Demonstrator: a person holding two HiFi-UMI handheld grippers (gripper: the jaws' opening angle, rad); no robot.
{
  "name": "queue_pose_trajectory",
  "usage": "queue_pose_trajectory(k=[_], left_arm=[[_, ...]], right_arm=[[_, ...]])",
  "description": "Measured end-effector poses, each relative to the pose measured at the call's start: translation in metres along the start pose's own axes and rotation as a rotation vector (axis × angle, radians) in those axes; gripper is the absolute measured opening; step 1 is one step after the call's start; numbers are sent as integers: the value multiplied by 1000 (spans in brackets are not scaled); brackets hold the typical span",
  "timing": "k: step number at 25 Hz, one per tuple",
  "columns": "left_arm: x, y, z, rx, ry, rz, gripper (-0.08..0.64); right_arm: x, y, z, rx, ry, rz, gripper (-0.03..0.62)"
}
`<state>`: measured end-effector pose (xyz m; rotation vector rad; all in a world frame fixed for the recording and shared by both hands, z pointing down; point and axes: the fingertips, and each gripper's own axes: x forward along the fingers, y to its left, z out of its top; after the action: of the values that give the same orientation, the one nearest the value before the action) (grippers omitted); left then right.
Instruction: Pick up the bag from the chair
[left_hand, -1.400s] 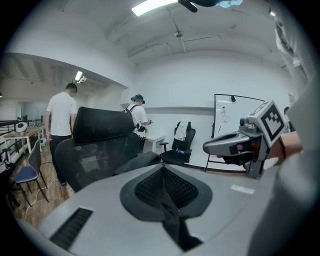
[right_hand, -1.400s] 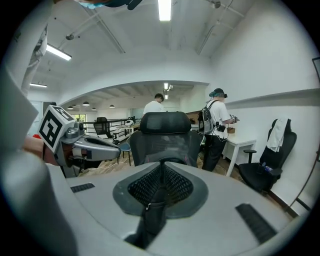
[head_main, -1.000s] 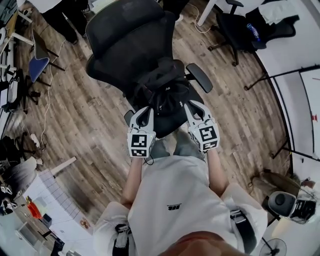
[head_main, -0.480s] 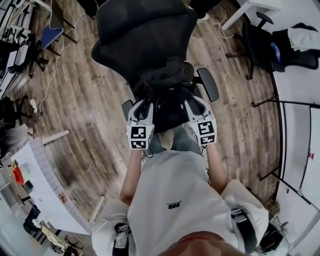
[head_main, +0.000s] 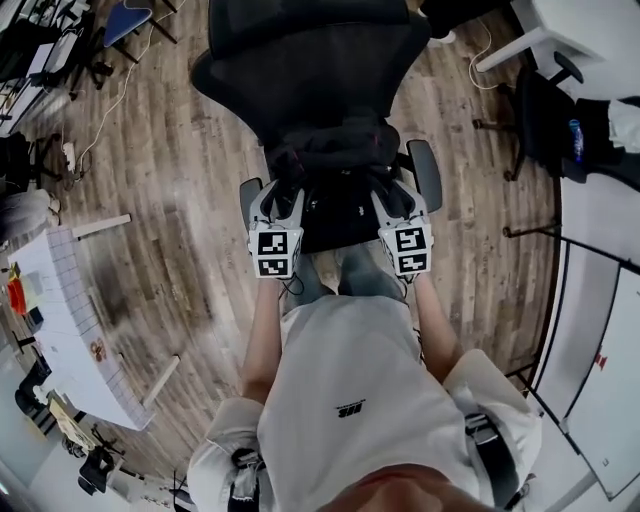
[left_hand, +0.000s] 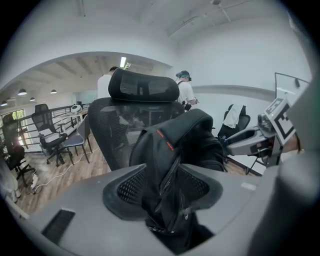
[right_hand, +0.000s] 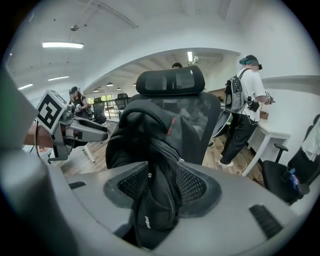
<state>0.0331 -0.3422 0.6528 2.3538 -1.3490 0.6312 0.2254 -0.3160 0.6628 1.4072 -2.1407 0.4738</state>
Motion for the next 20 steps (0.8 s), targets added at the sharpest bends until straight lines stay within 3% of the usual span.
queue_pose_trajectory(k=[10, 20], left_arm=[[34, 3, -22, -13, 20, 21, 255], [63, 5, -38, -72, 35, 45, 255]], right_arm=[[44, -21, -17, 13, 31, 50, 242], [71, -30, -24, 39, 34, 70, 239]])
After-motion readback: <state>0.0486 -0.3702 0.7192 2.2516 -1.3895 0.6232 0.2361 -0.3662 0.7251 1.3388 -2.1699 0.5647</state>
